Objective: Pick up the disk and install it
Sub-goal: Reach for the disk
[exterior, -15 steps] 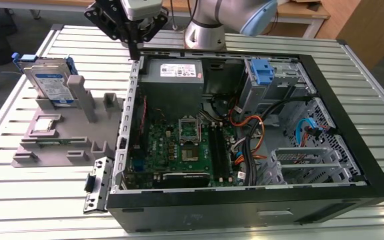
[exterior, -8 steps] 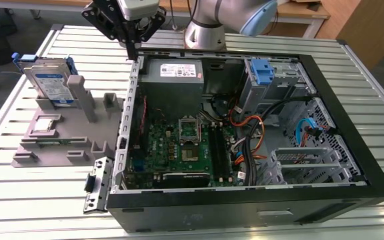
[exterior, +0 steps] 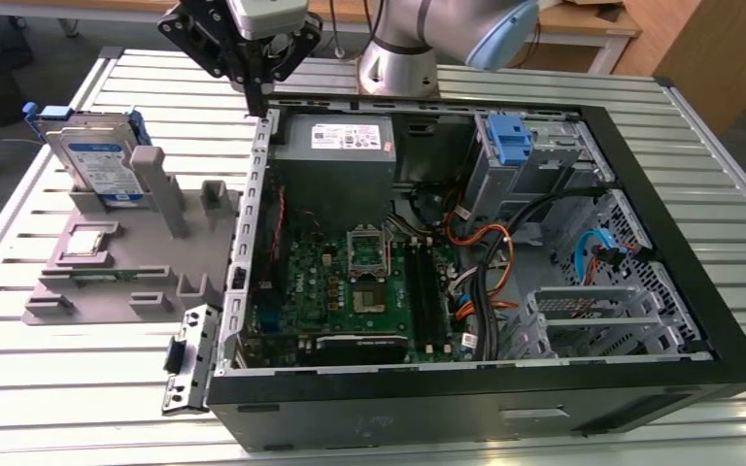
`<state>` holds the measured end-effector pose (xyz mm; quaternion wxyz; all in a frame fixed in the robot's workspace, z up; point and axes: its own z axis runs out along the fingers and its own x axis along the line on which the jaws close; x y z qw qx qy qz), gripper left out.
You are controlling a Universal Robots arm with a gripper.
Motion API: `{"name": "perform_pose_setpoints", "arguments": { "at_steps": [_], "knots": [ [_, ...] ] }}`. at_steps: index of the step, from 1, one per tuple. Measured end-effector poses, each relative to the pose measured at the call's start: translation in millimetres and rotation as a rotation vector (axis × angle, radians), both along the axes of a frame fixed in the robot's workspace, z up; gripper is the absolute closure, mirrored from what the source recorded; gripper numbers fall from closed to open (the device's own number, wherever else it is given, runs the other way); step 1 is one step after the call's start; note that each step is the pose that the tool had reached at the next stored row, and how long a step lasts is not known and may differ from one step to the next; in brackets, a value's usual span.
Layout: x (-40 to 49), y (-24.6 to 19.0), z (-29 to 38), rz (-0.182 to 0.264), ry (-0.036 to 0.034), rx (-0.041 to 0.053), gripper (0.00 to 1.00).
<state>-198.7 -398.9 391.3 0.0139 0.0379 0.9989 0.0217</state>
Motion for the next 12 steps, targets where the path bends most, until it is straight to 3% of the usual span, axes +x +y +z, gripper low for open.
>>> {"name": "perform_pose_setpoints", "arguments": {
  "at_steps": [12],
  "knots": [
    [-20.1, 0.0, -0.8, 0.0, 0.0, -0.0001, 0.9]
  ]
}}
